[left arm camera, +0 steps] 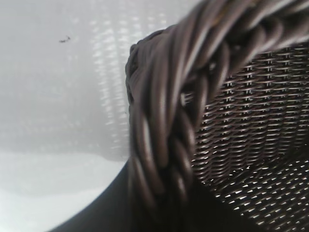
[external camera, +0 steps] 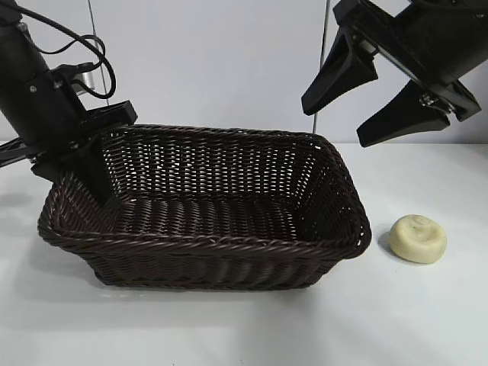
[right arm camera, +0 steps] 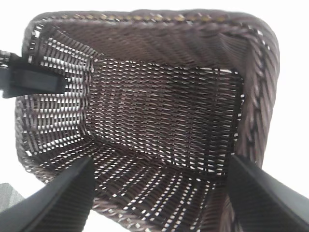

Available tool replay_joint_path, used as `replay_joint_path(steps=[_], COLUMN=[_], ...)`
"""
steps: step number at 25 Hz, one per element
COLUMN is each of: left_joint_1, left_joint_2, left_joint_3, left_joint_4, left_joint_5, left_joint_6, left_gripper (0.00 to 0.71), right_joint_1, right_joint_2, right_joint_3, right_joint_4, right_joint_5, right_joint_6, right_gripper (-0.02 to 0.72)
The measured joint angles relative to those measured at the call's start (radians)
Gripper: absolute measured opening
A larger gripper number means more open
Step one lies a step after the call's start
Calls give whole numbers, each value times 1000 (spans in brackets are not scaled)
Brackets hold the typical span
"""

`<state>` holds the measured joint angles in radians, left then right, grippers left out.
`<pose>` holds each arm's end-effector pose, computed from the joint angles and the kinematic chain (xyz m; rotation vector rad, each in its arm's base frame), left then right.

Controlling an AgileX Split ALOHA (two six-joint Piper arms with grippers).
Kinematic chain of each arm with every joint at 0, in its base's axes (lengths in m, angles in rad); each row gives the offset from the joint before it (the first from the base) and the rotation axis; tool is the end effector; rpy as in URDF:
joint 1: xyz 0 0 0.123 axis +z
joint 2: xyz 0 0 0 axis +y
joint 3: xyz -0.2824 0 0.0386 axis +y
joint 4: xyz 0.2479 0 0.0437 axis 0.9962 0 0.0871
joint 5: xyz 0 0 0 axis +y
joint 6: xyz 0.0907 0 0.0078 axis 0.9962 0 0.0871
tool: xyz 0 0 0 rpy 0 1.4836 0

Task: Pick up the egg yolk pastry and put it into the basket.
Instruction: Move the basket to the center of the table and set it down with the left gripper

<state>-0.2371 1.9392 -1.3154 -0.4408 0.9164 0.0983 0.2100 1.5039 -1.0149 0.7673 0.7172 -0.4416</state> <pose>0.3607 -0.1189 0.1787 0.1274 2.9968 -0.5638 0.2898 0.1043 0.2630 -0.2215 2.5341 0.7574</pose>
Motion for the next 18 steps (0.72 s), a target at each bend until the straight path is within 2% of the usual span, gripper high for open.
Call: replay_joint_path(steps=[18], left_joint_1=[0], left_joint_2=[35], left_joint_3=[-7], left_joint_4=[14], left_joint_5=[-23], left_joint_6=[65], left_gripper=[99], right_joint_1=[0], right_joint_2=[0], right_joint_3=[0], right_joint_4=[0], right_joint_5=[-1], right_joint_6=[0], right_gripper=[549])
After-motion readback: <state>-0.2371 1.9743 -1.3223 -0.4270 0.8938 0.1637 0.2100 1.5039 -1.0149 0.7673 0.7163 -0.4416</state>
